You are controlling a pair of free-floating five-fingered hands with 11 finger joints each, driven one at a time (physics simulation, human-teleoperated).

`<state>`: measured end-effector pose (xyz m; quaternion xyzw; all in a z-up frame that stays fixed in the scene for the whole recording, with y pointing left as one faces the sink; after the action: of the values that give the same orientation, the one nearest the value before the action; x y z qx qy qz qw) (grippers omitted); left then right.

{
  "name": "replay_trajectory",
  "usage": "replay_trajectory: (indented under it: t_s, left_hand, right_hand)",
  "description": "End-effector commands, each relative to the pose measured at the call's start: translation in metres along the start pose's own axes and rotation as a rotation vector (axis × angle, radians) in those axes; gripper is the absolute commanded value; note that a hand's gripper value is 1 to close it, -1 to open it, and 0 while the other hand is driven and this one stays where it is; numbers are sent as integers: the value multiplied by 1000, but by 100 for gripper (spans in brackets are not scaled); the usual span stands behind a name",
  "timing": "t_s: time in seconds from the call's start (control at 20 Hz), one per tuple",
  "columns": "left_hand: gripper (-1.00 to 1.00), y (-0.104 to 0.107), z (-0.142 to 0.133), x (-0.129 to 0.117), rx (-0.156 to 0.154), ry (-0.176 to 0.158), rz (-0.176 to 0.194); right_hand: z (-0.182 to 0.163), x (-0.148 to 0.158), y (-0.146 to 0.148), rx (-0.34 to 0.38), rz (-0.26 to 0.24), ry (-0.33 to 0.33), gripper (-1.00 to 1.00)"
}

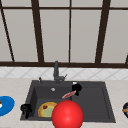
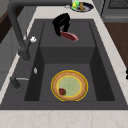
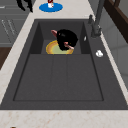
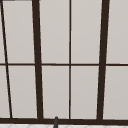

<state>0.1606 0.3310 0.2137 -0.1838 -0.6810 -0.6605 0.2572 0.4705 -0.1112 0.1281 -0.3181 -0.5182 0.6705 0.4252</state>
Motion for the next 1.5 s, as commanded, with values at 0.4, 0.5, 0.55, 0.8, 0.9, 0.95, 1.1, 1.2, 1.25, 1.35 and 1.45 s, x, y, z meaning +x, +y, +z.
replay_trajectory:
  t_s: [0.4, 0.5, 0.55, 0.8, 0.9, 0.95, 1.1, 1.2, 1.25, 1.35, 1.45]
  left_hand:
    - [0, 0, 0, 0, 0, 0, 0]
    - [0, 0, 0, 0, 0, 0, 0]
    - [0, 0, 0, 0, 0, 0, 0]
    - [0, 0, 0, 0, 0, 0, 0]
    - [0, 0, 0, 0, 0, 0, 0]
    - [0, 0, 0, 0, 0, 0, 0]
    - [0, 0, 0, 0, 0, 0, 0]
    - [0, 0, 0, 0, 0, 0, 0]
    - [0, 0, 0, 0, 0, 0, 0]
    - [0, 0, 0, 0, 0, 0, 0]
    - [0, 0, 0, 0, 0, 0, 0]
  right_hand:
    - [40, -69, -19, -35, -59, -17, 100]
    - [47, -80, -21, -40, -64, -19, 100]
    - [50, -86, -22, -42, -67, -20, 100]
    - [64, -116, -22, -45, -80, -24, 100]
    - [70, -128, -22, -48, -84, -25, 100]
    - [72, -134, -22, -49, -86, -26, 100]
    - [80, -152, -21, -53, -92, -28, 100]
    - [84, -164, -21, -55, -96, -29, 100]
    - [85, -169, -21, -56, -97, -29, 100]
    - [89, -182, -19, -57, -100, -30, 100]
    - [92, -194, -18, -60, -105, -32, 100]
